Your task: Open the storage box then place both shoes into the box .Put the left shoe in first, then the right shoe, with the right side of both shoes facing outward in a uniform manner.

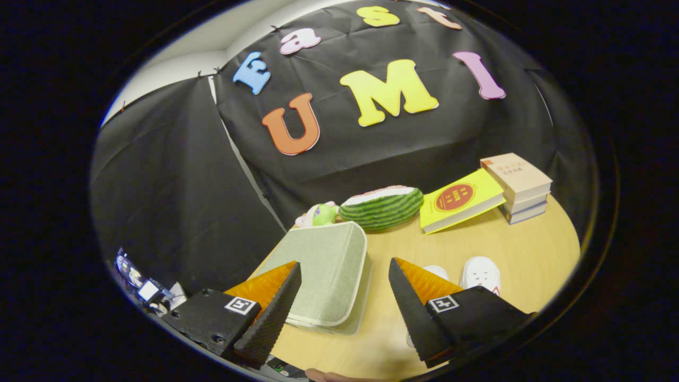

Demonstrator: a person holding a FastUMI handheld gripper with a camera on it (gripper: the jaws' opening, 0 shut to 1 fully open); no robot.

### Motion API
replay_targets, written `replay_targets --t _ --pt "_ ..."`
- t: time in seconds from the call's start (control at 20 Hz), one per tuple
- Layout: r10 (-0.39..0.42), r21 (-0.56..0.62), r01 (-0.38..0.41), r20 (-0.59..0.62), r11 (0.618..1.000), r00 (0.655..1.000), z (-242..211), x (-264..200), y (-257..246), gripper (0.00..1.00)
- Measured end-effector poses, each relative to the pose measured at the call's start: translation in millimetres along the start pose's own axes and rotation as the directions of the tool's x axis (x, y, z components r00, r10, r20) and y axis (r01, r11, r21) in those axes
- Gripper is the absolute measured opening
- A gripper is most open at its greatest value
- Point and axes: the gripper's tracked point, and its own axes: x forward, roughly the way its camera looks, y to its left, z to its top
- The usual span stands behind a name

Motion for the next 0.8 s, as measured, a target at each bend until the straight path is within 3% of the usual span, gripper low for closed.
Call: replay_targets --t 0.1,0.3,0.4,0.55,0.65,0.7,0.8 --pt "0.032 0.055 -0.030 -0.050 0.998 0.998 0 30 -10 1.00" --pt "0.232 0.234 -0.192 -0.153 0.953 0.961 -12 77 -16 1.00" --pt "0.268 0.309 -0.198 -0.202 0.930 0.942 -22 100 -31 1.00" --pt "0.404 0.431 -0.282 -0.221 0.857 0.888 -28 125 -28 1.00" --pt "0.507 0.524 -0.336 -0.223 0.783 0.832 -35 134 -23 1.00" --pt "0.546 0.578 -0.339 -0.229 0.743 0.806 -41 140 -21 0.99" --pt "0.567 0.627 -0.317 -0.246 0.711 0.786 -50 157 -23 0.99"
